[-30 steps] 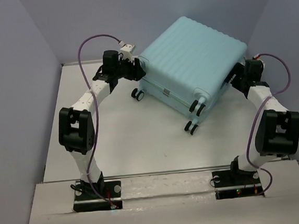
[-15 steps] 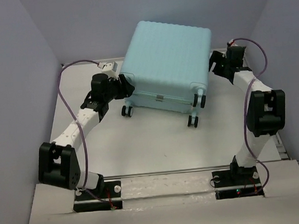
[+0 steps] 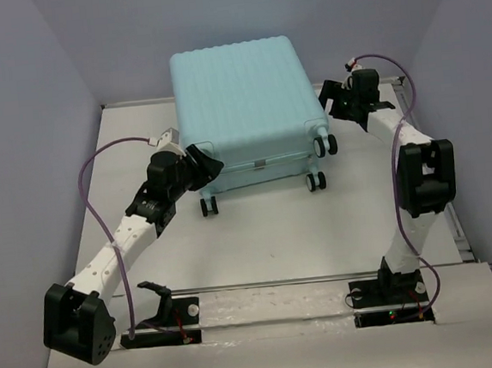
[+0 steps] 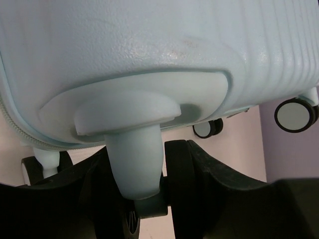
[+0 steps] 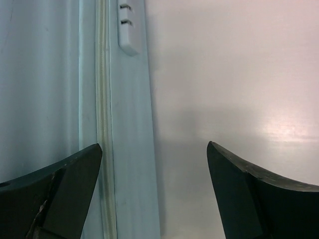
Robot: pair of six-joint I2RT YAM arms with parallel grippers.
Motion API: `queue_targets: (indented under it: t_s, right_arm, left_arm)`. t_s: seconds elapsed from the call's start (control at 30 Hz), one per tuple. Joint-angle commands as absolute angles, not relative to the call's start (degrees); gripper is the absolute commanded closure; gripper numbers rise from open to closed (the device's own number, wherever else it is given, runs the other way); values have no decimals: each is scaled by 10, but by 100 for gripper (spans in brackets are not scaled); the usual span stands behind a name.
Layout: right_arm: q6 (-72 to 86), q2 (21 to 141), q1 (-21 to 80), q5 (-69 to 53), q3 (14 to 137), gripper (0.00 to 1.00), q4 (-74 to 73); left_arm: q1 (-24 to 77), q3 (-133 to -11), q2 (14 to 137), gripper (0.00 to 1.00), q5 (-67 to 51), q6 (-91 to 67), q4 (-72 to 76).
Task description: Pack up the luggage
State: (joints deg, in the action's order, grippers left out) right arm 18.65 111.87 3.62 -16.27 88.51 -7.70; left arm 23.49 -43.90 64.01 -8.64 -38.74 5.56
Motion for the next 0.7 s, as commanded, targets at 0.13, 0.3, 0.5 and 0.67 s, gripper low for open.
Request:
queue_targets:
  t_s: [0.13,0.3,0.5,0.67]
  right_arm:
    - [174,884,198,-218,709,3,-109]
    - [178,744,191,-80,593,6,-109]
    - [214,526,191,-24,366,73,-9]
    - [280,449,191,-176,187,91,212]
  left_arm:
    - [321,-407,578,94,-258,-439,286]
    - [320,-389,555,94,-242,-482,319]
    - [320,-381,530,94,-243,-526,353]
    - [323,-378,523,94,-252,-537,366]
